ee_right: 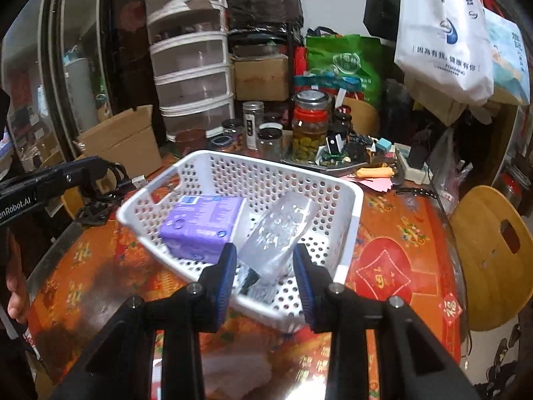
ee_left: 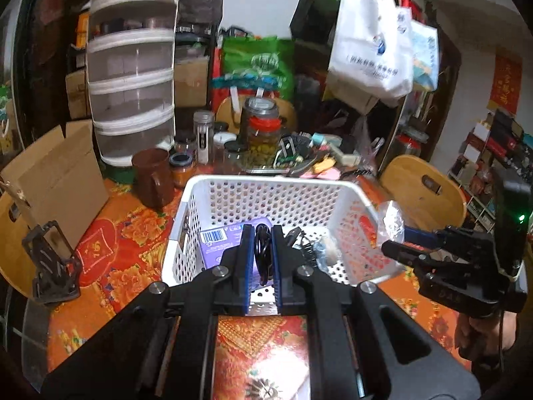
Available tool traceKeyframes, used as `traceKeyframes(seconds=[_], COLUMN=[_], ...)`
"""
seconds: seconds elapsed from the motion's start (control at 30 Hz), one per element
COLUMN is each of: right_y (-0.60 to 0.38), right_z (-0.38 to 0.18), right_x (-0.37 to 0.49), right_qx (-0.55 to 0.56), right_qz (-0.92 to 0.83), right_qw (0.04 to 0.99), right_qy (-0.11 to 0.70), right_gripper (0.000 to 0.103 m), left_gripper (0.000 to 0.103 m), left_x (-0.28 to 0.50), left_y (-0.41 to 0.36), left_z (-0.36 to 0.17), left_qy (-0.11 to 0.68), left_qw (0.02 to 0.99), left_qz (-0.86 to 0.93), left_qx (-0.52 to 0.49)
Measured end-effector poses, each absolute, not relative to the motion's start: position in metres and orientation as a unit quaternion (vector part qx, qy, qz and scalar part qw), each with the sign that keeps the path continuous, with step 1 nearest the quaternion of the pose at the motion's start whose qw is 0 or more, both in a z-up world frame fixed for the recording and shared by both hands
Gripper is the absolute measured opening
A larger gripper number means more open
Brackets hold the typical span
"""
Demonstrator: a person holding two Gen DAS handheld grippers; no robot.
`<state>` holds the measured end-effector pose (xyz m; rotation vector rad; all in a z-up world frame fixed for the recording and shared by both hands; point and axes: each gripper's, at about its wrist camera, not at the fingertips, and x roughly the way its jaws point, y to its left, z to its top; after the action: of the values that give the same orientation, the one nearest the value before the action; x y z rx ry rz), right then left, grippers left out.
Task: Organize soft objects
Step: 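Carry the cable into the basket with the left tool while the right tool carries a clear plastic piece there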
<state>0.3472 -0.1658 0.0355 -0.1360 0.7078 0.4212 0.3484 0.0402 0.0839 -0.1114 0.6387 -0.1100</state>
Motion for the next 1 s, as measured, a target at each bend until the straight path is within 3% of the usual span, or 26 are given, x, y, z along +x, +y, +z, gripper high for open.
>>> traceKeyframes(seconds=[0.43, 0.5, 0.53, 0.57, 0.63, 1.0], right_y=[-0.145, -0.144, -0.142, -0.141, -0.141, -0.182], right_z=[-0.005, -0.006, -0.008, -0.009, -0.008, 0.014], right_x=[0.410, 0.411, 0.412, 0.411, 0.408, 0.357], right_qx=[-0.096, -0.099, -0.103, -0.107, -0.105, -0.063], right_qz=[0.175, 0.174, 0.172, 0.168, 0.175, 0.175], right_qw=[0.906, 0.907, 0.906, 0.906, 0.907, 0.921], right_qy=[0.373, 0.371, 0.372, 0.373, 0.368, 0.343], right_gripper=[0.034, 0.035, 0.038, 0.054, 0.080, 0.082], left_gripper=[0.009, 0.018, 0.039, 0.065, 0.081, 0.085], left_x=[0.415, 0.414, 0.413, 0.413, 0.405, 0.342], left_y=[0.049, 0.053, 0.055, 0.055, 0.053, 0.051], left_z=[0.011, 0.010, 0.009, 0.009, 0.011, 0.030], left_qy=[0.379, 0.376, 0.377, 0.380, 0.367, 0.326], left_qw=[0.923, 0.924, 0.923, 0.923, 0.929, 0.945], left_qz=[-0.018, -0.018, -0.016, -0.012, -0.005, -0.005], left_qx=[-0.061, -0.067, -0.069, -0.066, -0.050, -0.035])
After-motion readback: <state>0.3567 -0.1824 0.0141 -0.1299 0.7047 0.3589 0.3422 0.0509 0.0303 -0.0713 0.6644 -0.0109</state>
